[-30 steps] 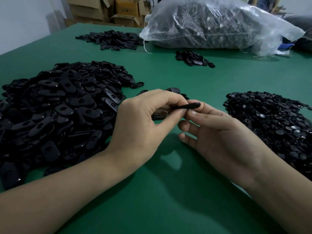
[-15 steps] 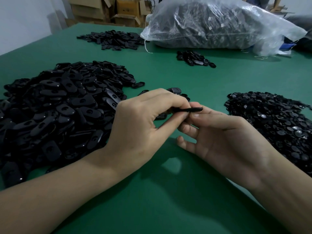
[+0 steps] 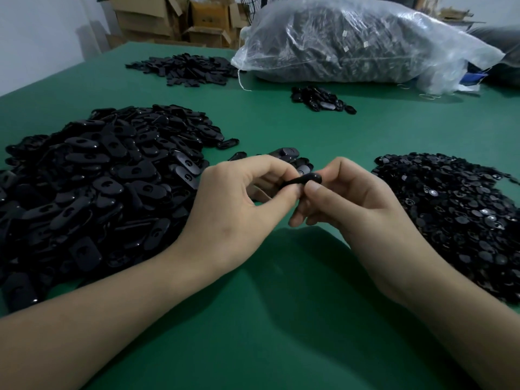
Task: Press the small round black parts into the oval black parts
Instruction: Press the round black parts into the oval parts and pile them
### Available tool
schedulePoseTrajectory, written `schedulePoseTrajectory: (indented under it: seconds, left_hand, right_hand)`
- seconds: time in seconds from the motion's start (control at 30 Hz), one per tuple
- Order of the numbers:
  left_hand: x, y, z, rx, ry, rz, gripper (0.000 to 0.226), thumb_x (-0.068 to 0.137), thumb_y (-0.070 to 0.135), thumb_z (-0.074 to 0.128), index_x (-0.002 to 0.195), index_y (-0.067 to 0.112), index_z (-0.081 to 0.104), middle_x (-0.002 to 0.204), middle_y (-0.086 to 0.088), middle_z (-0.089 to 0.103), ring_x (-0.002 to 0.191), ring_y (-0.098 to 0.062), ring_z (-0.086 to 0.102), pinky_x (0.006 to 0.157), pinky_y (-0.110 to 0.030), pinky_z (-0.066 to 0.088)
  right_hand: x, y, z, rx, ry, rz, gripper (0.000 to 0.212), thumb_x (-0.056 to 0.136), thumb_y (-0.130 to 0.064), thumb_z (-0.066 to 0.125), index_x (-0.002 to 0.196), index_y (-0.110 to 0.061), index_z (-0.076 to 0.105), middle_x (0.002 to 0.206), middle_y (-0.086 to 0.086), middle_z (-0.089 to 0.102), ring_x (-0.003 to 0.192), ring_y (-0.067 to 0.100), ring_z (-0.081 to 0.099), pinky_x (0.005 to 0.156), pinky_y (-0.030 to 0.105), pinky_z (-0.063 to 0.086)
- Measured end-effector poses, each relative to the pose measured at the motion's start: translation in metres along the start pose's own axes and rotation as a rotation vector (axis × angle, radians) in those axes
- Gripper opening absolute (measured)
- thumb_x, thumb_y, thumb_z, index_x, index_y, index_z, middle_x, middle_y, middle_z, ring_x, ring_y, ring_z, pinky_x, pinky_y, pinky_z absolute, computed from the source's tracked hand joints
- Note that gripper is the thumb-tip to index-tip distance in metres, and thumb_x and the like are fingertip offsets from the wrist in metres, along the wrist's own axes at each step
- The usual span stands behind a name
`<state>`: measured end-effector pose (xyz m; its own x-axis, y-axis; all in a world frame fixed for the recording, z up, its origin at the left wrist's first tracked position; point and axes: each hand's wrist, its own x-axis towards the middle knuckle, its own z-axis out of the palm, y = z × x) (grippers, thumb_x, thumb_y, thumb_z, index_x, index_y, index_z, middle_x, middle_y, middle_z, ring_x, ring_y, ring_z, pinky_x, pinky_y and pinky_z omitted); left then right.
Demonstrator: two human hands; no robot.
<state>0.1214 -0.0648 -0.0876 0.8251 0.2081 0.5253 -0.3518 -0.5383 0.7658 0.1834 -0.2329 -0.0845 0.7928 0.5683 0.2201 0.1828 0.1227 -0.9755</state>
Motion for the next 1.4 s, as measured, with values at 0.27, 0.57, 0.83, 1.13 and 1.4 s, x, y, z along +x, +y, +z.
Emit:
schedulePoseTrajectory:
  seconds: [0.27,0.57,0.83,1.13,1.4]
  left_hand:
    - [0.005,-0.008,-0.001,-0.094,-0.097,-0.099,0.035,0.085,0.011,0.083,0.117,0.020,0.073,0.090,0.009,0.077,0.086,-0.006,0.075,0.082,-0.018,0.057]
    - [0.026,0.003,-0.016,0.090,-0.064,-0.062,0.027,0.085,0.014,0.083,0.111,0.020,0.079,0.090,0.010,0.078,0.082,-0.002,0.074,0.080,-0.015,0.058]
    - [0.080,-0.033,-0.033,0.510,-0.110,-0.198,0.025,0.087,0.033,0.081,0.111,0.029,0.080,0.087,0.017,0.072,0.079,0.000,0.066,0.079,-0.015,0.052]
    - [0.073,-0.035,-0.033,0.733,-0.157,-0.104,0.025,0.086,0.048,0.078,0.108,0.036,0.079,0.082,0.025,0.061,0.077,-0.007,0.056,0.073,-0.026,0.044]
    - [0.044,-0.015,-0.031,0.803,-0.402,-0.108,0.017,0.088,0.047,0.075,0.103,0.040,0.078,0.088,0.019,0.068,0.084,-0.001,0.064,0.076,-0.025,0.046]
  right_hand:
    - [0.007,0.003,-0.003,0.232,0.057,0.213,0.014,0.090,-0.018,0.063,0.089,-0.005,0.061,0.072,0.010,0.066,0.064,0.022,0.069,0.062,0.027,0.051]
    - [0.008,0.003,-0.006,0.214,0.105,0.219,0.026,0.099,-0.021,0.059,0.113,0.000,0.063,0.069,0.006,0.061,0.059,0.019,0.060,0.065,0.031,0.047]
    - [0.008,0.003,-0.008,0.062,0.148,0.191,0.014,0.101,-0.020,0.060,0.109,-0.011,0.065,0.072,0.004,0.063,0.059,0.019,0.061,0.067,0.032,0.050]
    - [0.009,0.003,-0.009,0.028,0.136,0.169,0.010,0.102,-0.018,0.059,0.107,-0.010,0.064,0.069,0.004,0.062,0.056,0.020,0.060,0.062,0.029,0.051]
    - [0.006,0.003,-0.005,-0.042,0.103,0.143,0.009,0.102,-0.015,0.059,0.105,-0.009,0.064,0.069,0.006,0.063,0.057,0.021,0.061,0.058,0.025,0.050]
